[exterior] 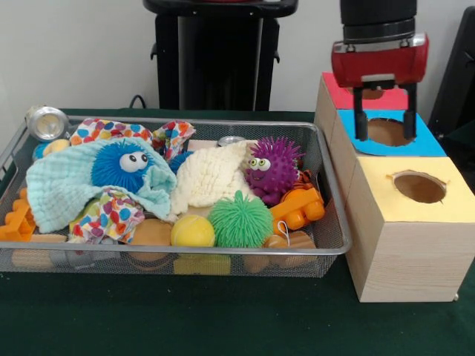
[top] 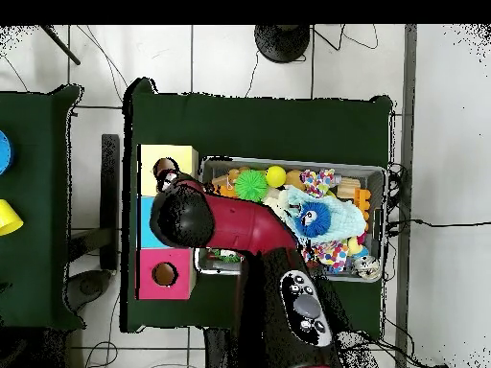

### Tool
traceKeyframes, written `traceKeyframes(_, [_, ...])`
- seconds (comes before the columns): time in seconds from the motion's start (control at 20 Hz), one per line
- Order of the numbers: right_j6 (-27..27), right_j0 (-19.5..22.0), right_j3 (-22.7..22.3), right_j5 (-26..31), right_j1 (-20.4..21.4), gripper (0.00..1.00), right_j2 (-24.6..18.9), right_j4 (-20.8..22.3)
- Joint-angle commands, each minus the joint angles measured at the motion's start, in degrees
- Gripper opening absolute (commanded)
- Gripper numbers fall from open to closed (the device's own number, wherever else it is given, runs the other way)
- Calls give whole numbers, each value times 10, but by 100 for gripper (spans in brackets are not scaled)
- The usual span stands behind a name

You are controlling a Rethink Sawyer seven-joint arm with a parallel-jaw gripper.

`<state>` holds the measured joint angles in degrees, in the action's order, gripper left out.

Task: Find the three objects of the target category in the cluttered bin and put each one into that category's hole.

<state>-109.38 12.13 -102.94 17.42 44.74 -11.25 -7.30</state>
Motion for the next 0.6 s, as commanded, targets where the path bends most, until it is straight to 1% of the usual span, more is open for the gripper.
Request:
traceKeyframes(0.05, [101, 51, -50, 91, 56, 100, -83, 72])
traceKeyframes(0.3, [105, 101, -68, 112, 74, 100, -138, 81])
traceKeyframes(0.4, [113, 126, -79, 126, 84, 100, -162, 78])
traceKeyframes(0.55, [120, 172, -107, 123, 92, 100, -210, 74])
traceKeyframes(0.6, [122, 181, -109, 129, 94, 100, -216, 78])
